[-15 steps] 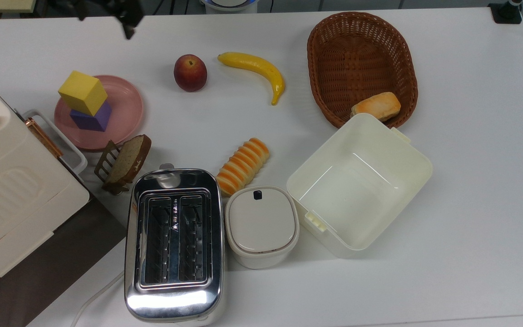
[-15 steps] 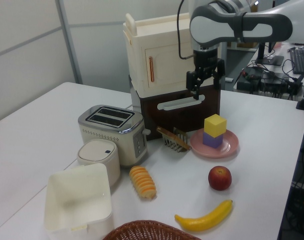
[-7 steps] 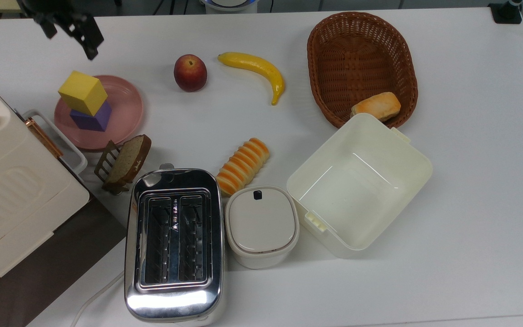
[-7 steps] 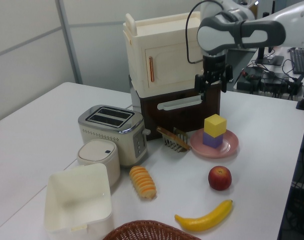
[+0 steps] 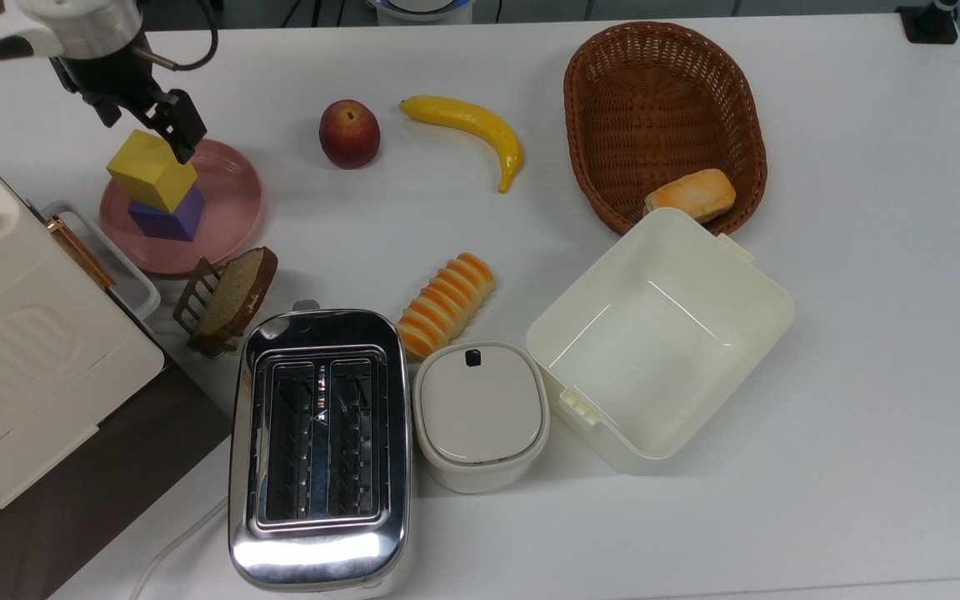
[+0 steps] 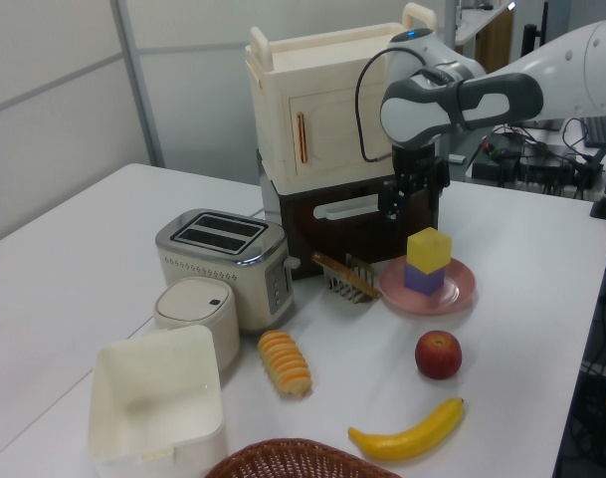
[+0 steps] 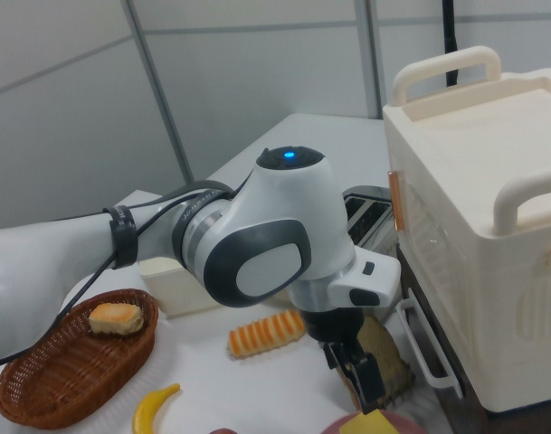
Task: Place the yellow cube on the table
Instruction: 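Move the gripper over the yellow cube on the purple cube, then lower the gripper around the yellow cube and close on it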
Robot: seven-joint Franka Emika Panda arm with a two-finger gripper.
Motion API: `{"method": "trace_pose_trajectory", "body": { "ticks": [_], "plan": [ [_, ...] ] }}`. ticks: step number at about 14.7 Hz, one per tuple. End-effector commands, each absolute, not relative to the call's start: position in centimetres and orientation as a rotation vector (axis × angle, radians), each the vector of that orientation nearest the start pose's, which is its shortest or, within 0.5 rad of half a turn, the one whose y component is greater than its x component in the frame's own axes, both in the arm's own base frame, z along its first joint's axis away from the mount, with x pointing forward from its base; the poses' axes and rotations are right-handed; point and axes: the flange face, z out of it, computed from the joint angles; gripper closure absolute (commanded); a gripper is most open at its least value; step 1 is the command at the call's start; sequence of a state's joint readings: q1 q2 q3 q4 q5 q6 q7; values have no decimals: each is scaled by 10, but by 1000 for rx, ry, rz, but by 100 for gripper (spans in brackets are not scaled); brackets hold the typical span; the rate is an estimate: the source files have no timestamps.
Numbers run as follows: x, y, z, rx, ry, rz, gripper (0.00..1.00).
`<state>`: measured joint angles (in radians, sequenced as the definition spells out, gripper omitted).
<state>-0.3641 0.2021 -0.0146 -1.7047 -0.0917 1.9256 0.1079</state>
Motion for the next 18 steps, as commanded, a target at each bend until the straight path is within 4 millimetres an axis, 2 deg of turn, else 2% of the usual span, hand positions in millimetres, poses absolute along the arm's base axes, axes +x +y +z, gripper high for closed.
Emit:
{"method": "trace_pose_trajectory", "body": {
  "ticks": [1, 3, 8, 18],
  "plan": [
    [575, -235, 460, -3192, 685, 0, 0],
    [575, -236, 446, -3211, 670, 19, 0],
    [574, -243, 424, -3250, 649, 36, 0],
    [571, -251, 415, -3281, 645, 56, 0]
  ]
}}
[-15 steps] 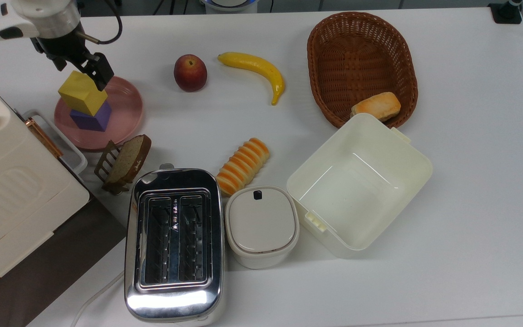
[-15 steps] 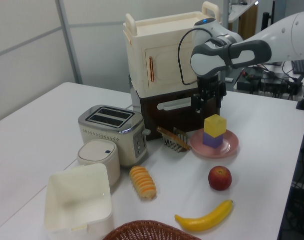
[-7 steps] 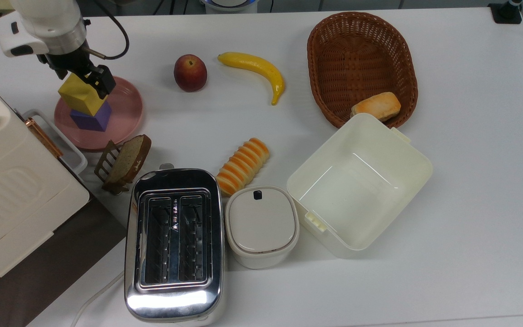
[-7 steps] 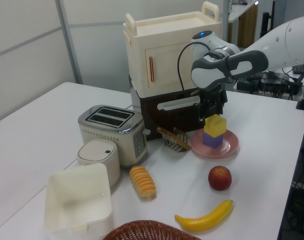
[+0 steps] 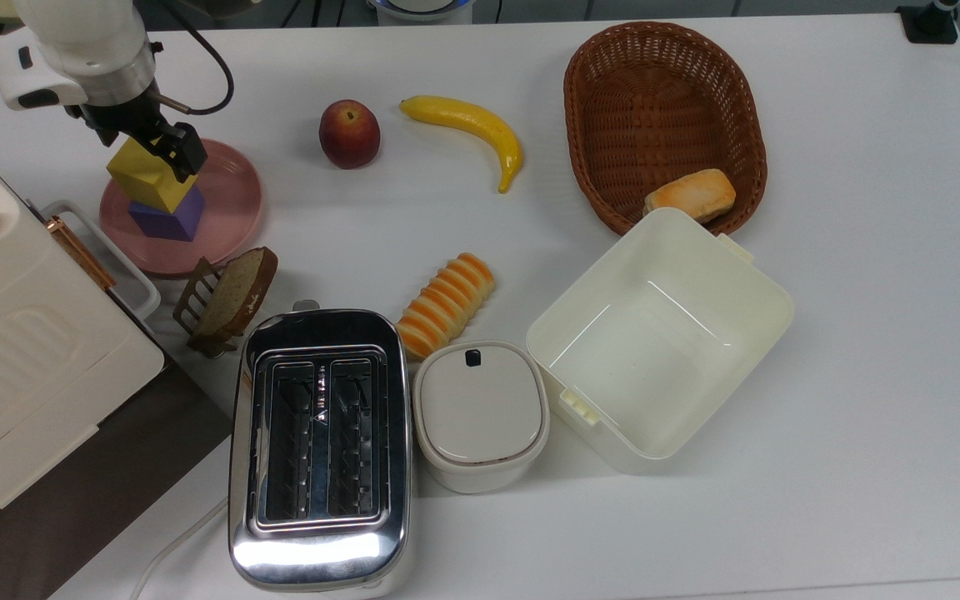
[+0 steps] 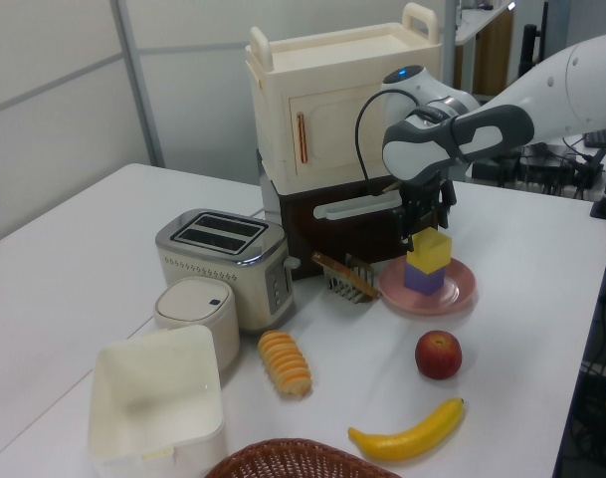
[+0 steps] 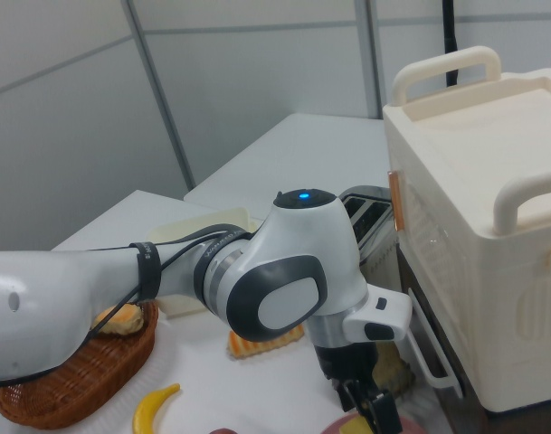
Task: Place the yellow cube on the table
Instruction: 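Lower the gripper around the yellow cube and close on it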
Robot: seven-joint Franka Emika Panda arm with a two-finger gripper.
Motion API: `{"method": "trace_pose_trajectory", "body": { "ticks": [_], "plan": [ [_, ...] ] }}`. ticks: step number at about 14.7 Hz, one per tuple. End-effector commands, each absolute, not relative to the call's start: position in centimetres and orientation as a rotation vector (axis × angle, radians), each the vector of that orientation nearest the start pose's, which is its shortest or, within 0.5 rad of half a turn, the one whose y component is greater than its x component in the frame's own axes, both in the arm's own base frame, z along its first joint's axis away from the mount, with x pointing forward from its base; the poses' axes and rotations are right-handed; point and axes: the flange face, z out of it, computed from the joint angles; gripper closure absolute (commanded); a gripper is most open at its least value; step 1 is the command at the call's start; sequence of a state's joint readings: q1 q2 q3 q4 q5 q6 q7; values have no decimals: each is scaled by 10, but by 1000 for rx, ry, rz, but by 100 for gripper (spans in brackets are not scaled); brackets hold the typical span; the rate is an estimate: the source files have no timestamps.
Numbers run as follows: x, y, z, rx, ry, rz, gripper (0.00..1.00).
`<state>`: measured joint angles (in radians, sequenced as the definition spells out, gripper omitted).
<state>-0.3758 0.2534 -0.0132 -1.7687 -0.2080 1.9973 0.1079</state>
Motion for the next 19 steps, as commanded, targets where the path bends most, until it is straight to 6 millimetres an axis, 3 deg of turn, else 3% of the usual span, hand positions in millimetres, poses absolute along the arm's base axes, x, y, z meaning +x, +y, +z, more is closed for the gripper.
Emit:
{"method": "trace_pose_trajectory", "body": {
  "ticks": [1, 12, 14, 15, 19],
  "plan": [
    [571, -251, 415, -3285, 643, 60, 0],
    [567, -267, 399, -3288, 674, 63, 0],
    [566, -267, 397, -3292, 683, 71, 58],
    [566, -266, 395, -3291, 685, 75, 74],
    [566, -265, 394, -3291, 686, 69, 79]
  ]
}}
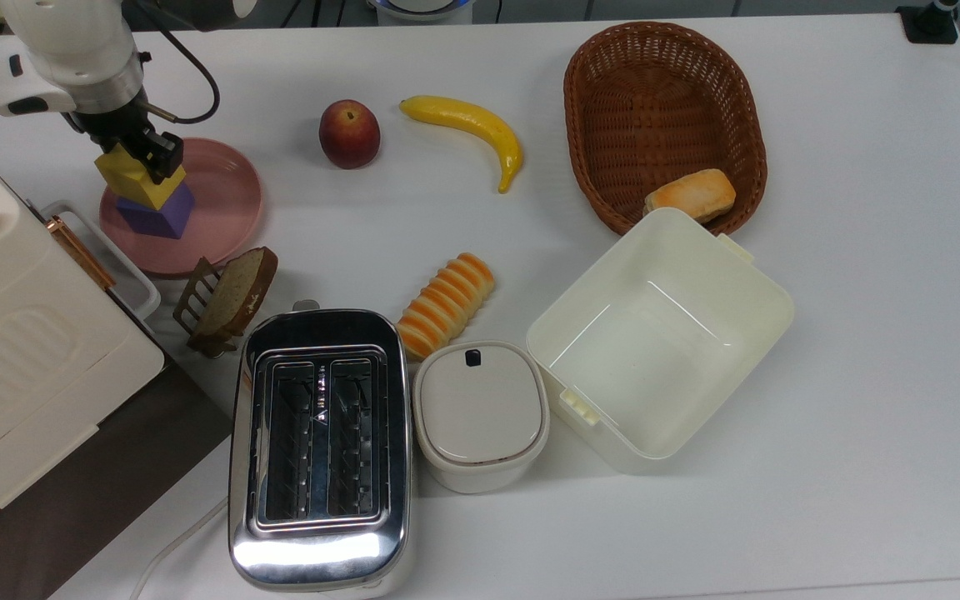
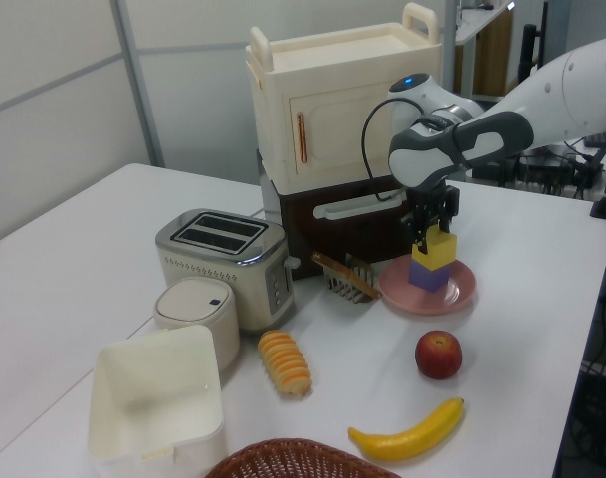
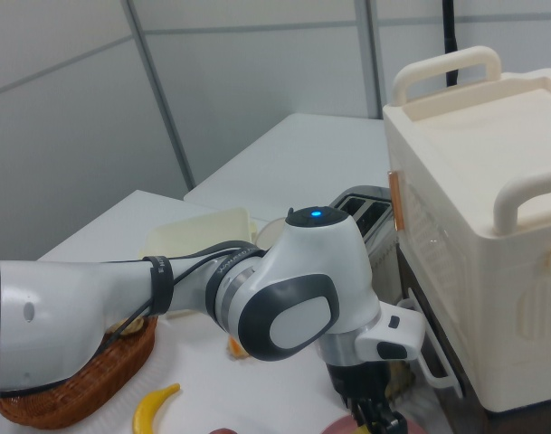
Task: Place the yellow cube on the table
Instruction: 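Lower the gripper around the yellow cube and close on it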
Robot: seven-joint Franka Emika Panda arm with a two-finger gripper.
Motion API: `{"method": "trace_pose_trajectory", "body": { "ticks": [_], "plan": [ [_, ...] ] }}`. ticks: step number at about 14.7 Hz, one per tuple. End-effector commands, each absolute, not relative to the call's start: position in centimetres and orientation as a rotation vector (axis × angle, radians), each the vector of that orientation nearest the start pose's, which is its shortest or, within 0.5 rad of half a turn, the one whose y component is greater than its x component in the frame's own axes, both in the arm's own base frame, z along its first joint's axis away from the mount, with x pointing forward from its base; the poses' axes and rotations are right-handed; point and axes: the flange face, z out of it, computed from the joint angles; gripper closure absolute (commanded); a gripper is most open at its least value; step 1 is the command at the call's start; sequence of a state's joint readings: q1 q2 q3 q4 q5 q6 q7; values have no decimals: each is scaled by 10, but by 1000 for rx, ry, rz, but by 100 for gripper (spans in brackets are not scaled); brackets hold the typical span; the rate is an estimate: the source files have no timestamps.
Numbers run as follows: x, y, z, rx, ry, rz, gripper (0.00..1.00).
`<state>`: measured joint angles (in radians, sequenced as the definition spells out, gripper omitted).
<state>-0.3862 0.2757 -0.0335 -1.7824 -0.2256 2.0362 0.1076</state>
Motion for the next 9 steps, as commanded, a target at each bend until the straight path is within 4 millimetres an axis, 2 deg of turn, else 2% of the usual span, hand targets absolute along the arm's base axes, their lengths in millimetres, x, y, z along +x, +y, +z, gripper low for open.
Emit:
{"method": "trace_pose_trajectory", "body": {
  "ticks": [1, 5, 7, 9],
  "plan": [
    [566, -265, 393, -3291, 685, 74, 79],
    [567, -257, 403, -3292, 679, 57, 79],
    [570, -248, 416, -3291, 698, 24, 79],
    [576, -229, 427, -3294, 688, -15, 79]
  ]
}}
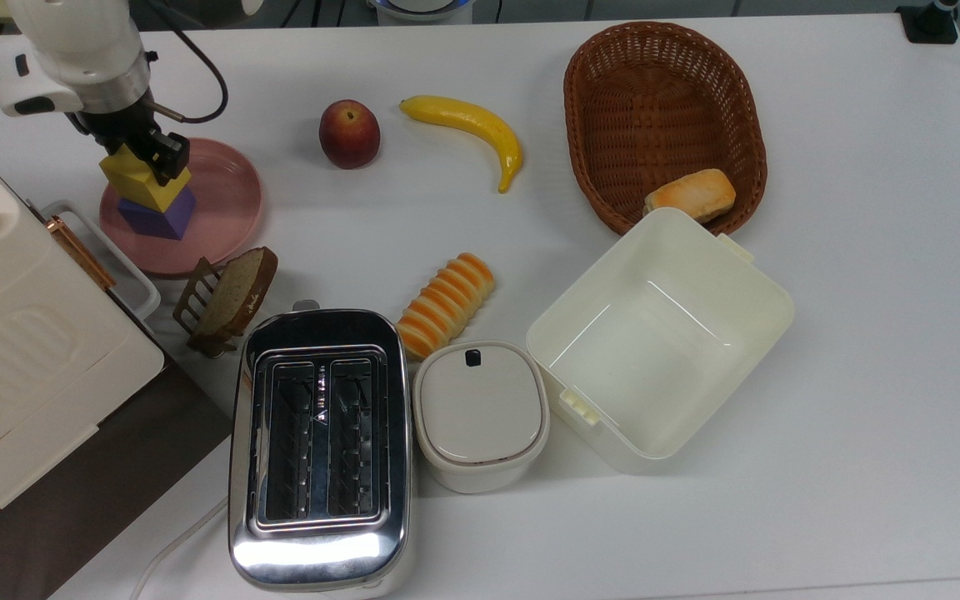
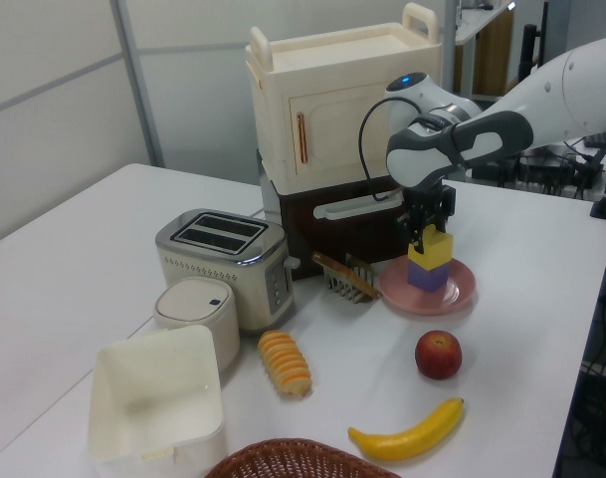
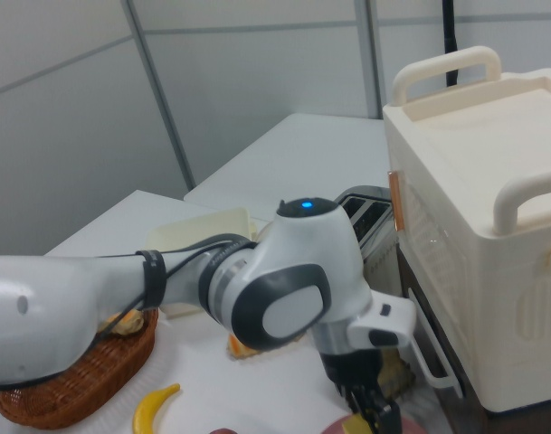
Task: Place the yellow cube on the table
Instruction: 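Lower the gripper around the yellow cube and close on it, then lift the yellow cube off the purple cube and carry it toward the toaster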
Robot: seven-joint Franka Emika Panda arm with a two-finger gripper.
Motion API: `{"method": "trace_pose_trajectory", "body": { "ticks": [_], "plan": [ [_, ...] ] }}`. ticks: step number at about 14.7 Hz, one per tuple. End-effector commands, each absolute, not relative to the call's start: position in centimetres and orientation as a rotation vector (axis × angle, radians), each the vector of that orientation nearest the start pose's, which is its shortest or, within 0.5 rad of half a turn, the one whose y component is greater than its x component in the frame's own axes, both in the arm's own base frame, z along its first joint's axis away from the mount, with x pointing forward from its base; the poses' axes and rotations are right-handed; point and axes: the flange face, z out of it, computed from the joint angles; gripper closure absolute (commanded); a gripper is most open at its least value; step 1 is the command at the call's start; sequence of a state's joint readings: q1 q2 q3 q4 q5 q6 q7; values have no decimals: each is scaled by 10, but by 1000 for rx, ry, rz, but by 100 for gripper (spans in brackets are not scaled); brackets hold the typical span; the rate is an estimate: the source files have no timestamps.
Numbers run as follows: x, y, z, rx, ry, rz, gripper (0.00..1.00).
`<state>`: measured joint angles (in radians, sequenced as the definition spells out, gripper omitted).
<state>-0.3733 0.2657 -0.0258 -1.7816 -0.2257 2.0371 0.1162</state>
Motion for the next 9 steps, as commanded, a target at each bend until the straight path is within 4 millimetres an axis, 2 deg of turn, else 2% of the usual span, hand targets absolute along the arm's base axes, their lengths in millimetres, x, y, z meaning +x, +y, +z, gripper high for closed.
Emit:
{"method": "trace_pose_trajectory", "body": {
  "ticks": [1, 3, 6, 9],
  "plan": [
    [579, -220, 434, -3293, 682, -40, 79],
    [582, -204, 440, -3294, 652, -35, 79],
    [594, -166, 441, -3290, 629, -60, 79],
    [606, -106, 438, -3290, 588, -60, 79]
  ]
}}
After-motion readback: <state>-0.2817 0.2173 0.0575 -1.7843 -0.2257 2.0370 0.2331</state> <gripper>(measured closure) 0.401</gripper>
